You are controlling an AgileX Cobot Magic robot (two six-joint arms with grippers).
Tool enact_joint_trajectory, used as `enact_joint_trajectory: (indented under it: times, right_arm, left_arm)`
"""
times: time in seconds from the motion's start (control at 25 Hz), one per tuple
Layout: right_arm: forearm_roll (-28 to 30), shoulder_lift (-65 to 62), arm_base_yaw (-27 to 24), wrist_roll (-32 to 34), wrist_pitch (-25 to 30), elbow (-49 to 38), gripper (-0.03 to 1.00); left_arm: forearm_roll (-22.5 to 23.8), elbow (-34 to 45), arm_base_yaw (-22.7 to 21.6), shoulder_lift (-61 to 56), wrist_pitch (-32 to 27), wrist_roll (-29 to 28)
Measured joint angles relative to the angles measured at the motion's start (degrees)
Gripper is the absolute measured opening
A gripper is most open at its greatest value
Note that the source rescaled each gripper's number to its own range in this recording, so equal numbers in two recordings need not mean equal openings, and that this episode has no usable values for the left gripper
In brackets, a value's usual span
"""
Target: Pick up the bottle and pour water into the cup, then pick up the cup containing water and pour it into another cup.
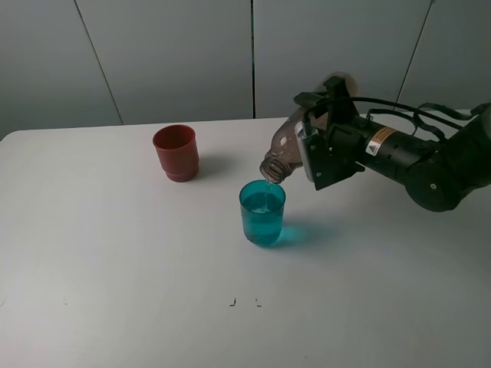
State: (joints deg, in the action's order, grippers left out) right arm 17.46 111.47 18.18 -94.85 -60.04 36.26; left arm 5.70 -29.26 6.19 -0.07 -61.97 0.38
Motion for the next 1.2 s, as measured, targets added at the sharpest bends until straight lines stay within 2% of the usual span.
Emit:
enact_joint_trajectory:
  times: [0.44, 0.56, 0.8, 0.88, 1.2]
  right_arm:
    - [1.30, 0.00, 0.00, 13.65, 0.14, 0.00, 0.00]
    - [1.30, 0.00, 0.00, 19.77, 1.40, 0.00, 0.00]
    - [1.33, 0.00, 0.00, 47.77, 2.63, 0.00, 0.00]
    - [1.32, 0.00, -0.11, 55.04, 2.75, 0.00, 0.00]
    - [1.32, 0.00, -5.95, 87.74, 3.81, 1.18, 0.00]
  left_arm:
    - [0.00, 0.00, 0.00, 0.00, 0.00, 0.00]
    - [0.00, 0.00, 0.00, 0.00, 0.00, 0.00]
    - [0.00, 0.00, 0.00, 0.00, 0.00, 0.00]
    - [0.00, 0.00, 0.00, 0.00, 0.00, 0.00]
    - [0.00, 0.00, 0.00, 0.00, 0.00, 0.00]
